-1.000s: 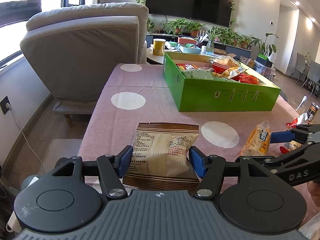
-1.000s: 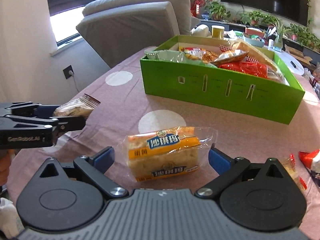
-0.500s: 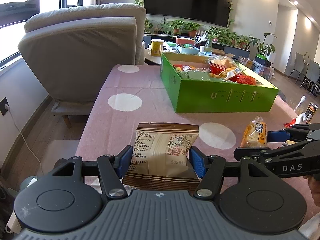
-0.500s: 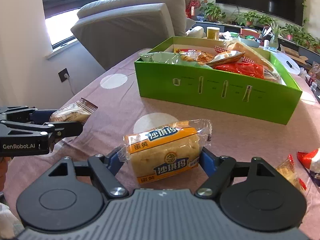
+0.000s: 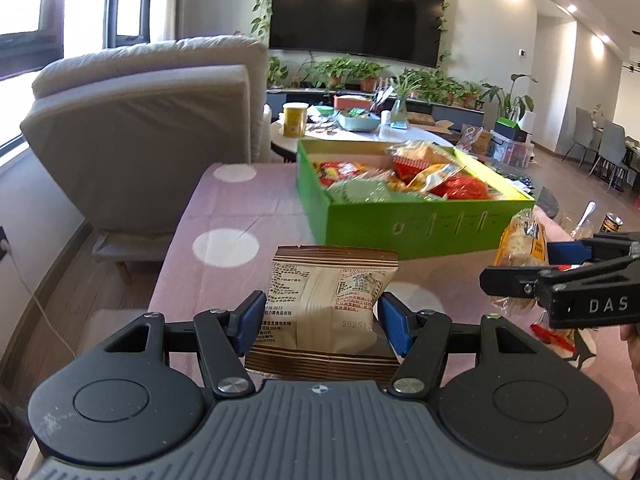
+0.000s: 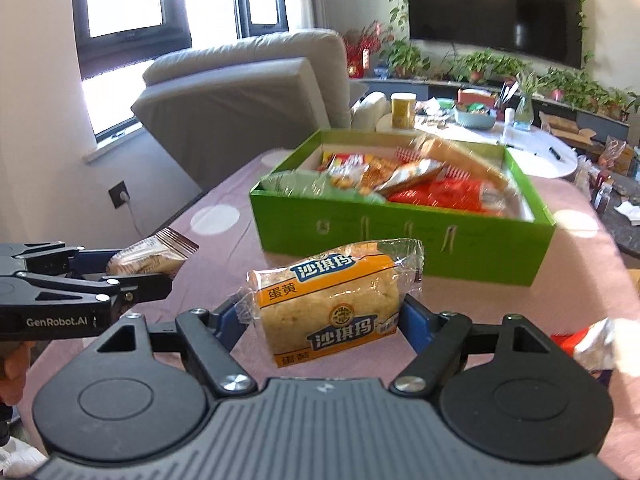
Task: Organize snacks
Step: 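Carry the brown bag with the left gripper over the green box while the right gripper carries the sachima pack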
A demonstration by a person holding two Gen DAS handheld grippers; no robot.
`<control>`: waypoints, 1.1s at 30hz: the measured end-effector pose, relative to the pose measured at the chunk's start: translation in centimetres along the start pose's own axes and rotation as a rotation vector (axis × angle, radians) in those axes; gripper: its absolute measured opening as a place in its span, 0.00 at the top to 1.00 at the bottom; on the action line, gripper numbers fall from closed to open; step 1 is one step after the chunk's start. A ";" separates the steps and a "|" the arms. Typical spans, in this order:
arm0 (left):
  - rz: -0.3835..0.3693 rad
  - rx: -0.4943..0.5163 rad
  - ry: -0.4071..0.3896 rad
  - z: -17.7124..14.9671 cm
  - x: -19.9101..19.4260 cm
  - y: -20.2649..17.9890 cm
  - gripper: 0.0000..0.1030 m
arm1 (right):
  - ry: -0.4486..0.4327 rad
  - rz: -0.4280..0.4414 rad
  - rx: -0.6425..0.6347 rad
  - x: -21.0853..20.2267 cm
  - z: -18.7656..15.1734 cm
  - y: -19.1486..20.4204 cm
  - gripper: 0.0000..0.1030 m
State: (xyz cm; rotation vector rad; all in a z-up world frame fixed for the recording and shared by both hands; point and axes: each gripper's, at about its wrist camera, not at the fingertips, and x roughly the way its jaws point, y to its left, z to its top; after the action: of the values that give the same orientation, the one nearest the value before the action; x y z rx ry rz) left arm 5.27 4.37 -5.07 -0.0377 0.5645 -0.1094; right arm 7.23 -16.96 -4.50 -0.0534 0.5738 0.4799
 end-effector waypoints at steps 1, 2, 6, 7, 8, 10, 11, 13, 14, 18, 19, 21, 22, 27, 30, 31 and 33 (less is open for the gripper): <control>-0.004 0.007 -0.002 0.2 0.1 -0.3 0.43 | -0.008 -0.003 0.002 -0.2 0.2 -0.2 0.23; -0.009 0.013 -0.003 0.3 0.1 -0.5 0.43 | -0.016 -0.007 0.005 -0.3 0.4 -0.4 0.23; -0.025 0.034 -0.009 1.2 0.6 -1.4 0.43 | -0.040 -0.017 0.022 -0.7 1.0 -1.3 0.23; -0.027 0.037 -0.011 1.4 0.7 -1.5 0.43 | -0.044 -0.018 0.024 -0.8 1.1 -1.5 0.23; -0.029 0.041 -0.013 1.6 0.8 -1.7 0.43 | -0.049 -0.020 0.025 -0.9 1.2 -1.6 0.23; -0.037 0.049 -0.016 1.9 1.1 -2.2 0.43 | -0.061 -0.024 0.026 -1.0 1.5 -1.9 0.23; -0.040 0.053 -0.017 2.2 1.3 -2.3 0.43 | -0.066 -0.025 0.029 -1.1 1.5 -2.1 0.23; -0.045 0.064 -0.021 2.7 1.6 -2.7 0.43 | -0.074 -0.026 0.040 -1.1 1.7 -2.6 0.23; -0.046 0.070 -0.024 3.0 1.8 -3.0 0.43 | -0.076 -0.026 0.046 -1.1 1.8 -2.9 0.23; -0.059 0.088 -0.032 3.9 2.5 -3.7 0.43 | -0.074 -0.037 0.074 -0.8 1.9 -3.9 0.23; -0.062 0.092 -0.034 4.1 2.8 -3.8 0.43 | -0.073 -0.037 0.081 -0.7 2.0 -4.1 0.23; -0.066 0.100 -0.036 4.6 3.2 -4.1 0.43 | -0.075 -0.037 0.089 -0.5 2.1 -4.4 0.23; -0.068 0.103 -0.037 4.8 3.4 -4.3 0.43 | -0.077 -0.038 0.089 -0.5 2.3 -4.5 0.23; -0.056 0.114 -0.067 7.0 4.5 -4.9 0.43 | -0.110 -0.030 0.080 -0.2 3.7 -4.9 0.23; -0.040 0.123 -0.092 8.4 5.2 -5.2 0.43 | -0.135 -0.026 0.081 0.0 4.5 -5.2 0.23; -0.037 0.127 -0.098 8.8 5.5 -5.3 0.43 | -0.142 -0.024 0.086 0.0 4.8 -5.4 0.23; -0.036 0.127 -0.107 9.7 6.4 -5.5 0.43 | -0.154 -0.018 0.093 0.1 5.1 -5.7 0.23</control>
State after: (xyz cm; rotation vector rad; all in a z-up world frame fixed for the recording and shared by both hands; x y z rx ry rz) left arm 15.33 -1.75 0.13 0.0692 0.4494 -0.1771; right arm 12.48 -21.06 -0.71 0.0669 0.4434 0.4353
